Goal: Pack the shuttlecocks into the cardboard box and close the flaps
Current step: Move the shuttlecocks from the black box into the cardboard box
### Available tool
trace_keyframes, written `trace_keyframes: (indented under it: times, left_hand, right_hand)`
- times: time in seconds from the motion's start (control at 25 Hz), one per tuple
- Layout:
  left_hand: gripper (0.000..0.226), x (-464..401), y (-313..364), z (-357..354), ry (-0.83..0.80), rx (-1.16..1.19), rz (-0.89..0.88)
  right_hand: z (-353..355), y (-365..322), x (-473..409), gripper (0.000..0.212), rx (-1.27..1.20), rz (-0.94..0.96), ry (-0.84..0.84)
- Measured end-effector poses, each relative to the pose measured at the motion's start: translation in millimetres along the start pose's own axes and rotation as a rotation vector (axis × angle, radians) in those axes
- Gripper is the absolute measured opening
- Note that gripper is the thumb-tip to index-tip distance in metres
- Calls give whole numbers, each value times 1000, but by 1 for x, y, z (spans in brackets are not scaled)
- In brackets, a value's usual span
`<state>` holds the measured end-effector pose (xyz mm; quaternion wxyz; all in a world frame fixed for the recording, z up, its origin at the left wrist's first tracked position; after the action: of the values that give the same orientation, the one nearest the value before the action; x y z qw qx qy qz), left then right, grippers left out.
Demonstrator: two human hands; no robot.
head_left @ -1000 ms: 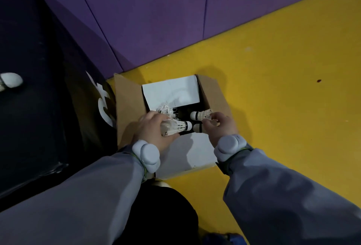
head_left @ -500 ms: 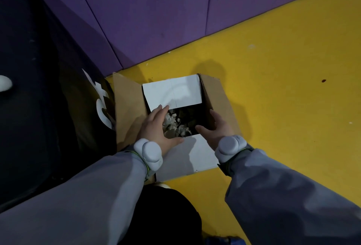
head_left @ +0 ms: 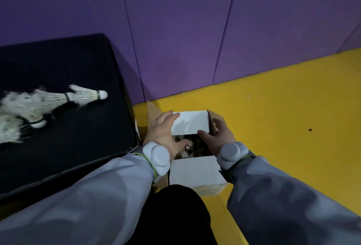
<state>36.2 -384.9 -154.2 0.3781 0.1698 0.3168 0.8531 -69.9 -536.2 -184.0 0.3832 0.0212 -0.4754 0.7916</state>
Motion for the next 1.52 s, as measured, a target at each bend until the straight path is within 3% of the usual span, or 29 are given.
trace_keyframes:
  times: [0.32,0.68,0.88,1.16,1.4,1.52]
  left_hand:
    - [78,104,-13,114,139,-109,-52]
    - [76,166,-121,210,426,-208,215]
    - [83,153,-173,231,509,-268,398]
    - [77,111,-207,245,567,-391,430]
    - [58,96,-215,251,547,-388,354]
    - [52,94,-216,250,546,-376,322]
  right_hand:
    - [-61,-100,76,70,30,154,-28]
    - [-159,-182,90,68,-20,235,-101]
    - [-177,-213,59,78,115,253,-109]
    - [-200,-273,4,83,499,388,-82]
    - [-239,-304,-20,72,835,399,-237]
    - [-255,-315,-20,57,875,417,-266]
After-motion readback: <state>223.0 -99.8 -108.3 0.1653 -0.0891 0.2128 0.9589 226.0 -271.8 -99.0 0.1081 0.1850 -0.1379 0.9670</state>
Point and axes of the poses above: each hand's wrist, its own x-axis away from the middle knuckle, its own z-axis out of the back of the hand, y = z × x, the point moved 8 cm from there along -x, towards the middle knuckle, and after that the axes turned 12 degrees about -y, right-handed, at the moved point
